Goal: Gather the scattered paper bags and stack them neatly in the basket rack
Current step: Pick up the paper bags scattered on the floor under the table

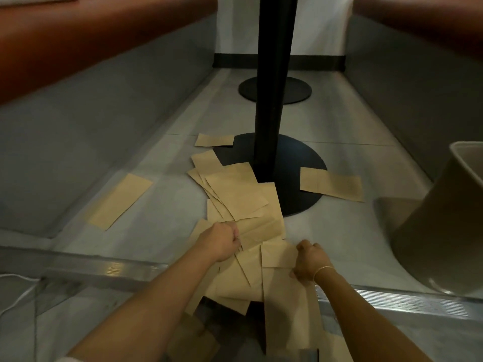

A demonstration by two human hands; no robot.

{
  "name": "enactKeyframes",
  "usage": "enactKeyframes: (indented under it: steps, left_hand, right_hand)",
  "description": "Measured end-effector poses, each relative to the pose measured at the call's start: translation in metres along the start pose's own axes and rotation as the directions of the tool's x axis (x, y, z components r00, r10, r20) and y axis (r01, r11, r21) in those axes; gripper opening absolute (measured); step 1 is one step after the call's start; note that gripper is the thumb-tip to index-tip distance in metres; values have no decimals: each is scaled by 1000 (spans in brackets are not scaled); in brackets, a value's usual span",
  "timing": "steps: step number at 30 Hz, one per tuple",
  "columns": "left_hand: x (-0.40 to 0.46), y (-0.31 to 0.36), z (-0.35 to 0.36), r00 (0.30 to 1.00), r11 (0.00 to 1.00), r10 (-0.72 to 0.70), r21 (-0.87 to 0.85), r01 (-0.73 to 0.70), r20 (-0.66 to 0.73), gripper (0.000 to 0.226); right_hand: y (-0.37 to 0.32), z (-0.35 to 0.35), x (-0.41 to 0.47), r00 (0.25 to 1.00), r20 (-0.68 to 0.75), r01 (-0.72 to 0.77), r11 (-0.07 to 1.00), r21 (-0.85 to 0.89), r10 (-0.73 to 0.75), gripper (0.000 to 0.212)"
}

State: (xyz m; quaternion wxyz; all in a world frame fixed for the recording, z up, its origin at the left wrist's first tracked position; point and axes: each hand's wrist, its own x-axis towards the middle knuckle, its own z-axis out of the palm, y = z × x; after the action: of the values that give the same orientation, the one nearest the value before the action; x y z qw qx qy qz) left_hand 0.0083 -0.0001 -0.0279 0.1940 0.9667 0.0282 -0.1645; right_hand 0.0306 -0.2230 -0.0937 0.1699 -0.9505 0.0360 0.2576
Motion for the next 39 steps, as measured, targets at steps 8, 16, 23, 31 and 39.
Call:
enactKeyframes:
  steps: [8,16,23,31,39]
  left_hand:
    - [-3,10,12,997,999,38,23,-39,74,25]
    - [-2,4,18,994,1000,15,-2,-15,106,25]
    - [0,11,27,992,1000,26,-5,-25,125,28]
    - [1,39,30,995,970,63,-239,-42,79,79]
    - [-4,42,11,982,993,114,-28,-112,153,46]
  right_hand:
    - [-3,-8,6,995,53,-84,996,37,82,80]
    - [-5,-7,15,1000,0,-21,995,-100,21,88]
    - [-5,-9,13,998,58,5,990,-139,3,71]
    - [-15,-28,-8,963,192,197,980,-20,-190,48]
    - [-3,-26,4,987,-20,162,986,-46,-163,67]
